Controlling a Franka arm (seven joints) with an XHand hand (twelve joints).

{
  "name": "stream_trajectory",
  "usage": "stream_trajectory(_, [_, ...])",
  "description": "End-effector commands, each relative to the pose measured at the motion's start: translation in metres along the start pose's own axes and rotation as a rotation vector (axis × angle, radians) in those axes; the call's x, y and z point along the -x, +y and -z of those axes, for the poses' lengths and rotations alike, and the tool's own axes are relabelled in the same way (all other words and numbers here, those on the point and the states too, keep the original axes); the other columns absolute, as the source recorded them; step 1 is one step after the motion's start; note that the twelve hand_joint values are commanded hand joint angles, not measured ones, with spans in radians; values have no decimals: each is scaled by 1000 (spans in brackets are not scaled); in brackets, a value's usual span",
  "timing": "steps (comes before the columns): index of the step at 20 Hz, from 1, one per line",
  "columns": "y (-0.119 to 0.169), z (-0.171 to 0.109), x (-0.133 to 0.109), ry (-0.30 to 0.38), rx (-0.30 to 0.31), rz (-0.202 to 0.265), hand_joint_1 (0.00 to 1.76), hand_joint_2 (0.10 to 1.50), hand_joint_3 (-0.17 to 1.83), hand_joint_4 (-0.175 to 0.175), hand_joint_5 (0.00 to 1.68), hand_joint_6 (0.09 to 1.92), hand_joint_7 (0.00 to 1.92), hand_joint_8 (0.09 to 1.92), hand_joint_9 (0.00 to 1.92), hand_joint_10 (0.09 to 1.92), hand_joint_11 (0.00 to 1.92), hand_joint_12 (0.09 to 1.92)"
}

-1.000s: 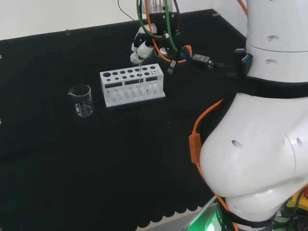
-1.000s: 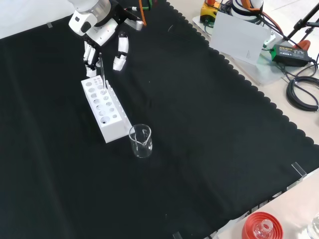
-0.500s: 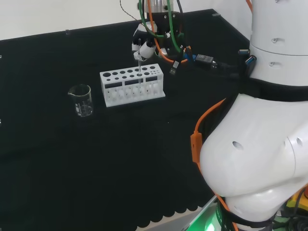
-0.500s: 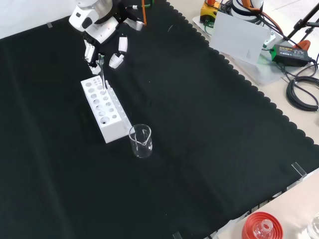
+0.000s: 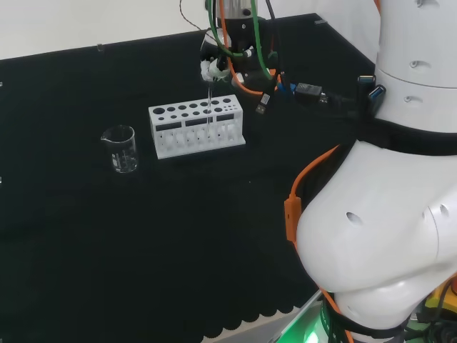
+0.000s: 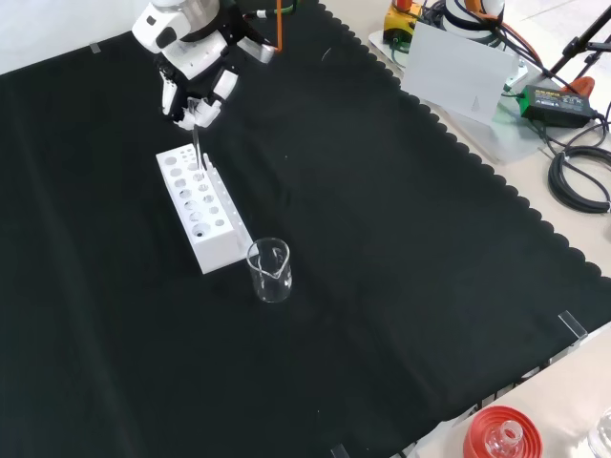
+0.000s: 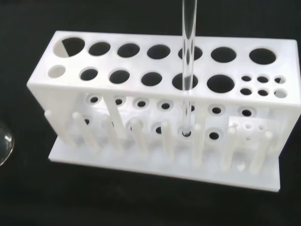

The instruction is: Take the glass rod from the white test tube rack.

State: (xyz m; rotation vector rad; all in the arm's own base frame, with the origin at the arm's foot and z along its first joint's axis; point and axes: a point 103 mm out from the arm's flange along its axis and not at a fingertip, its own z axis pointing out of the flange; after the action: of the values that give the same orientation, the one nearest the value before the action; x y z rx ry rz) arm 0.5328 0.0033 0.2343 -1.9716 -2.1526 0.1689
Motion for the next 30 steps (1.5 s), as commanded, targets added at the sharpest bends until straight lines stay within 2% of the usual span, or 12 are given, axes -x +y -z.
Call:
stream_trajectory(1, [5, 10, -7, -28, 193, 90, 1227, 1150, -22, -133, 847, 1129, 1075, 977, 1375, 583, 1415, 711])
stream_trajectory(5, [0, 18, -11, -50, 314, 118, 1303, 1104, -164, -170, 1075, 737, 1292, 693, 1511, 606, 1483, 652])
stream_trajectory(6, [-1, 20, -12, -60, 323, 116, 1311, 1092, -170, -173, 1115, 654, 1329, 636, 1542, 576, 1494, 635])
stream_trajectory(8, [-3, 24, -12, -66, 324, 116, 1391, 1058, -175, -175, 1192, 399, 1330, 547, 1488, 544, 1501, 607])
stream_trajectory(10, [-5, 27, -11, -73, 314, 122, 1423, 1046, -175, -175, 1253, 218, 1327, 524, 1453, 551, 1502, 596])
stream_trajectory(11, [-6, 28, -11, -81, 313, 116, 1472, 1033, -175, -175, 1274, 149, 1323, 522, 1460, 531, 1404, 639])
stream_trajectory(15, [-8, 39, -11, -82, 284, 118, 1343, 1047, -152, -175, 1278, 245, 1405, 520, 1675, 391, 1506, 608])
stream_trajectory(16, [-9, 42, -10, -80, 284, 115, 1392, 1039, -146, -175, 1260, 262, 1387, 536, 1695, 359, 1423, 649])
stream_trajectory(18, [-11, 47, -9, -74, 287, 108, 1459, 1023, -122, -175, 1231, 291, 1355, 569, 1717, 319, 1300, 724])
stream_trajectory(20, [-12, 51, -8, -77, 282, 102, 1479, 1018, -113, -175, 1221, 301, 1344, 581, 1724, 306, 1260, 750])
stream_trajectory(24, [-17, 59, -3, -84, 270, 74, 1485, 1016, -107, -175, 1216, 304, 1339, 587, 1728, 302, 1247, 762])
stream_trajectory(30, [-25, 69, 0, -81, 271, 69, 1486, 1014, -101, -175, 1213, 308, 1340, 589, 1733, 300, 1237, 773])
